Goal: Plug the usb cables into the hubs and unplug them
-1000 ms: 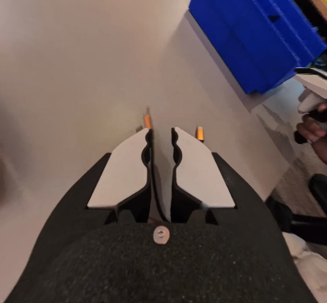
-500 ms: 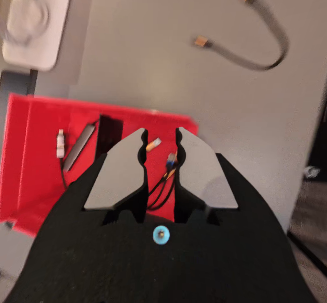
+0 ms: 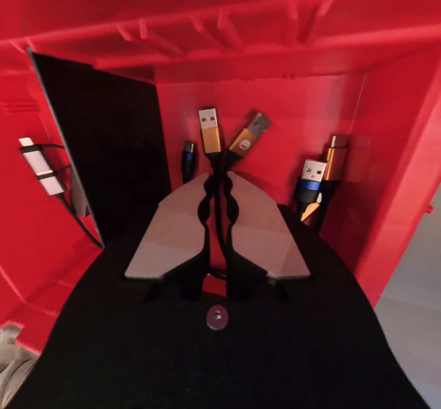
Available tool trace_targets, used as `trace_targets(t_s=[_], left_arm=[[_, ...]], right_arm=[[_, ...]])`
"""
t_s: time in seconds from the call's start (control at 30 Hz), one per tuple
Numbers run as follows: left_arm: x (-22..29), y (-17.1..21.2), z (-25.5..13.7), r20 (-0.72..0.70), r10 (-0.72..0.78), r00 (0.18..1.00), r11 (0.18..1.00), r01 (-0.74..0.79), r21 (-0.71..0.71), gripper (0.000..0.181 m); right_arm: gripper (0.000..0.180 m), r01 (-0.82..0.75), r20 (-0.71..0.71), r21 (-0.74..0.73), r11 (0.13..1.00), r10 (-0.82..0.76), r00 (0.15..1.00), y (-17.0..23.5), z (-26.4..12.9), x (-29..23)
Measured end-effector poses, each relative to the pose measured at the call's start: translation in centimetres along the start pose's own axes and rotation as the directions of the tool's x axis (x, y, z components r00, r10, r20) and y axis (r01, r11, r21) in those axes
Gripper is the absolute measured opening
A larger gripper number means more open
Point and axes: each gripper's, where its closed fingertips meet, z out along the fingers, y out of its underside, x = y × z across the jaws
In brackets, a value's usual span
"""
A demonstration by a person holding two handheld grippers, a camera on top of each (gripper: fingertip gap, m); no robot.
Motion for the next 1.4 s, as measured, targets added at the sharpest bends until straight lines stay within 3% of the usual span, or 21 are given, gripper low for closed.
trace_targets(t_s=[0.2,0.4,0.5,0.57,0.7,0.77,0.83,0.97,1.1,1.23,1.33,1.4], left_arm=[[0.4,-0.8,-2.3,0.007,-0.044,0.999,0.993,0.043,0.106,0.004],[-2.9,-2.0,-9.9,0.131,-0.233,0.964,0.917,0.173,0.359,0.003],[-6.6,-2.0,-15.5,0.247,-0.431,0.868,0.804,0.244,0.543,0.003],[-7.8,-2.3,-19.4,0.227,-0.552,0.802,0.679,0.275,0.68,0.003],[-8.5,-3.9,-26.8,0.279,-0.706,0.651,0.51,0.194,0.838,0.003],[-8.4,-4.2,-29.8,0.405,-0.738,0.54,0.546,0.124,0.829,0.003],[-7.8,-4.8,-32.0,0.579,-0.697,0.423,0.659,0.059,0.75,0.003],[-6.1,-7.6,-33.9,0.883,-0.405,0.238,0.907,-0.017,0.421,0.003],[-6.3,-8.9,-32.7,0.954,-0.205,0.217,0.978,0.003,0.209,0.003],[-8.8,-5.3,-30.5,0.959,-0.136,0.248,0.988,0.106,0.112,0.003],[-9.1,-3.7,-30.2,0.951,-0.18,0.252,0.978,0.154,0.144,0.003],[-8.3,-4.6,-30.6,0.921,-0.279,0.271,0.957,0.152,0.245,0.003]], right_arm=[[0.04,-0.005,0.008,0.0,1.0,0.005,1.0,0.0,0.0,-0.1],[0.04,-0.01,0.005,0.009,1.0,0.01,1.0,-0.1,-0.2,0.0],[0.04,-0.02,0.014,0.013,1.0,0.02,1.0,-0.3,-0.2,-0.2],[0.04,-0.021,0.015,0.017,1.0,0.02,1.0,-0.3,-0.3,-0.3],[0.04,-0.018,0.005,0.024,1.0,0.018,1.0,-0.5,-0.5,-0.1],[0.04,-0.023,0.002,0.029,0.999,0.023,1.0,-0.6,-0.6,0.1],[0.04,-0.031,0.003,0.033,0.999,0.031,1.0,-0.6,-0.7,0.2],[0.04,-0.032,0.002,0.035,0.999,0.032,0.999,-0.7,-0.8,0.2],[0.04,-0.034,0.007,0.036,0.999,0.033,0.999,-0.7,-0.8,0.2],[0.04,-0.032,0.007,0.039,0.999,0.032,0.999,-0.7,-1.0,0.2],[0.04,-0.031,0.002,0.039,0.999,0.031,1.0,-0.7,-1.0,0.3],[0.04,-0.037,0.003,0.037,0.999,0.037,0.999,-0.6,-0.9,0.4]])
